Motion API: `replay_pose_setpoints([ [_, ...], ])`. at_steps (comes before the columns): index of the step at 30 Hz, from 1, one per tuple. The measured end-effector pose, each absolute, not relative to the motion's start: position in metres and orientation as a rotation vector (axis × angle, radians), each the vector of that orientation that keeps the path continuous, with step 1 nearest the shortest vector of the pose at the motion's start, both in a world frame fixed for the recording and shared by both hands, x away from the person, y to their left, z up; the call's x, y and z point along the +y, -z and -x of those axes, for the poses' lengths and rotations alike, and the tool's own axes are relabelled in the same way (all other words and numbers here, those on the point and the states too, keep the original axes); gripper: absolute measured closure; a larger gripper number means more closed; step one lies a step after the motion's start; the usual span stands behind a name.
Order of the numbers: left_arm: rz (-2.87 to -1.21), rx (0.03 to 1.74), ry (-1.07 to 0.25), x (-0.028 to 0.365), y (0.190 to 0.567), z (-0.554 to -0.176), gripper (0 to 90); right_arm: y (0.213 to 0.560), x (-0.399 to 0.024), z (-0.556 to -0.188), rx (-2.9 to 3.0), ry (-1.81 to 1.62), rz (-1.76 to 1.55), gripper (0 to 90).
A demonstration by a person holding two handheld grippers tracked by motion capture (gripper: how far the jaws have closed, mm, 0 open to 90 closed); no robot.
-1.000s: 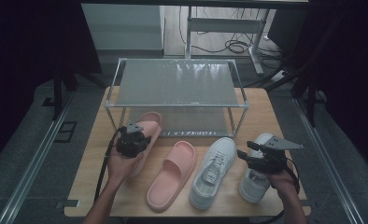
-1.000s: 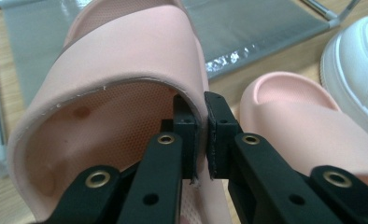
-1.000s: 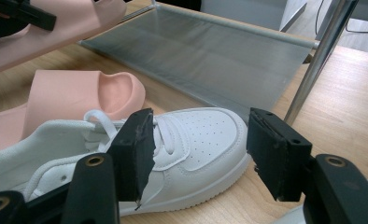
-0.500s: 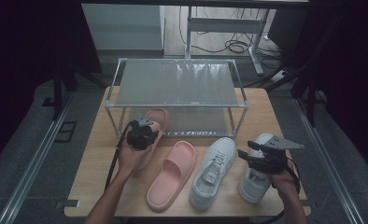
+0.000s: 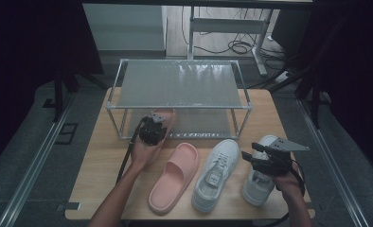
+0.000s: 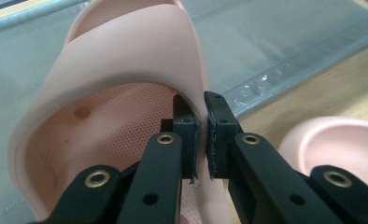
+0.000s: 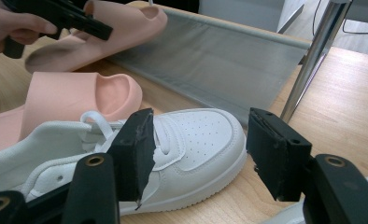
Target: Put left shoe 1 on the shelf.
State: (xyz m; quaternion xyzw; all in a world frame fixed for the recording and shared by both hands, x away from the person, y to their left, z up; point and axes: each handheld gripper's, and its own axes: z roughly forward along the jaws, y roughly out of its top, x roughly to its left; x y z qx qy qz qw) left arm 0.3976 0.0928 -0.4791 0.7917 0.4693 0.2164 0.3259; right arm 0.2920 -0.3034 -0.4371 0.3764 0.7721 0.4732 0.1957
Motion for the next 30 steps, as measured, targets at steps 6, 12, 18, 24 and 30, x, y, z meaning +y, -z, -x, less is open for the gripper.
replay_pose_setpoints([
  [6, -2.089, 1.241, -0.581, 0.085, 0.488, -0.407, 84.7, 0.437, -0.304, -0.292, 2.164, -1.325, -1.054, 42.2],
  [12, -2.079, 1.279, -0.602, 0.083, 0.492, -0.415, 84.7, 0.437, -0.305, -0.292, 2.16, -1.327, -1.057, 42.2],
  [18, -2.074, 1.3, -0.611, 0.085, 0.498, -0.421, 84.4, 0.437, -0.306, -0.292, 2.163, -1.325, -1.057, 42.2],
  [24, -2.089, 1.27, -0.633, 0.083, 0.496, -0.416, 72.8, 0.437, -0.306, -0.292, 2.158, -1.327, -1.058, 42.2],
  [30, -2.115, 1.264, -0.621, 0.088, 0.492, -0.4, 59.1, 0.436, -0.306, -0.292, 2.157, -1.328, -1.057, 42.3],
])
